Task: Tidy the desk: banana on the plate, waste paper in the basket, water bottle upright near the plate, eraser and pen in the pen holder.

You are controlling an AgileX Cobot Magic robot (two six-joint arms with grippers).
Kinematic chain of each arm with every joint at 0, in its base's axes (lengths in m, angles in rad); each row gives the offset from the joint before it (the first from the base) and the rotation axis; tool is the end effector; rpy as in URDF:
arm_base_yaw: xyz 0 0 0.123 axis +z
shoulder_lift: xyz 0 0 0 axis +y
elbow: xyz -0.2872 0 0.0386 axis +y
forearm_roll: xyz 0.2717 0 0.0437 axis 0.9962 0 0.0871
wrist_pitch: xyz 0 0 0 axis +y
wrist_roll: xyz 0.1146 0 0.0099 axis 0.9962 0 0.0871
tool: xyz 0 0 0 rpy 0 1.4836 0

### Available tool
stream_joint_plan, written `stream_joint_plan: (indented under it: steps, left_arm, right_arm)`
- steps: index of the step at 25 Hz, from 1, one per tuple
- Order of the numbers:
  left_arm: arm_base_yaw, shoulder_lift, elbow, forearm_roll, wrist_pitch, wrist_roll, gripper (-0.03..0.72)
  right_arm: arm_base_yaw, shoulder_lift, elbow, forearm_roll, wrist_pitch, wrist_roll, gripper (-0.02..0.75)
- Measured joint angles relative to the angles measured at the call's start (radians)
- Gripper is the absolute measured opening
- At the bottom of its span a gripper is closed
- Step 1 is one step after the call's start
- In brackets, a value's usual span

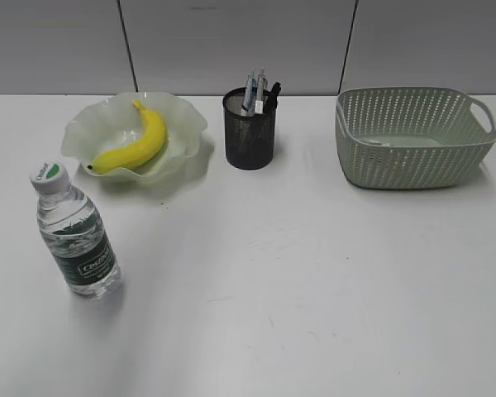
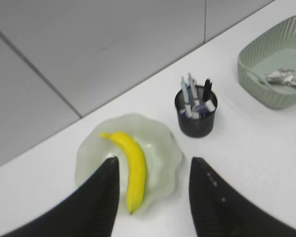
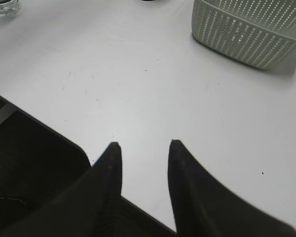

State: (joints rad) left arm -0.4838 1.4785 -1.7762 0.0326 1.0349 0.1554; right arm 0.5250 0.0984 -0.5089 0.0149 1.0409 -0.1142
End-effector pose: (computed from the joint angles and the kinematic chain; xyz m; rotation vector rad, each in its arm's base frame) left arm 0.3117 -0.1601 0.4644 0.7016 2.1103 -0.1405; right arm 0.0409 0.0254 0.2786 -0.6674 2.0175 0.2624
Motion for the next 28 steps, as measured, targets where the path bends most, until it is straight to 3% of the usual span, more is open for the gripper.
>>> stream_joint_plan:
  steps: [4, 6, 10, 17, 20, 24, 28]
  left_arm:
    - [0.078, -0.163, 0.049, 0.033, 0.156, -0.059, 0.349]
    - [0.117, -0.268, 0.145, 0.04, 0.166, -0.07, 0.348]
    - [0.169, -0.546, 0.427, 0.041, 0.174, -0.075, 0.337]
    - [0.173, -1.09, 0.99, -0.051, 0.061, -0.075, 0.336]
    - [0.173, -1.286, 1.164, -0.112, 0.017, -0.075, 0.336]
    - [0.173, -1.458, 1.231, -0.124, 0.031, -0.075, 0.316]
    - [0.173, -1.483, 1.237, -0.124, 0.03, -0.075, 0.293]
  right_arm:
    - [0.0, 0.0, 0.0, 0.0, 0.0, 0.0, 0.268]
    - [0.0, 0.0, 0.0, 0.0, 0.0, 0.0, 0.268]
    - [0.0, 0.0, 0.0, -0.001, 0.0, 0.0, 0.268]
    - [0.0, 0.0, 0.0, -0.041, 0.0, 0.065, 0.268]
    - [0.0, 0.0, 0.0, -0.052, 0.0, 0.088, 0.268]
    - [0.0, 0.0, 0.0, -0.057, -0.001, 0.095, 0.268]
    - [0.0, 0.0, 0.0, -0.061, -0.002, 0.097, 0.268]
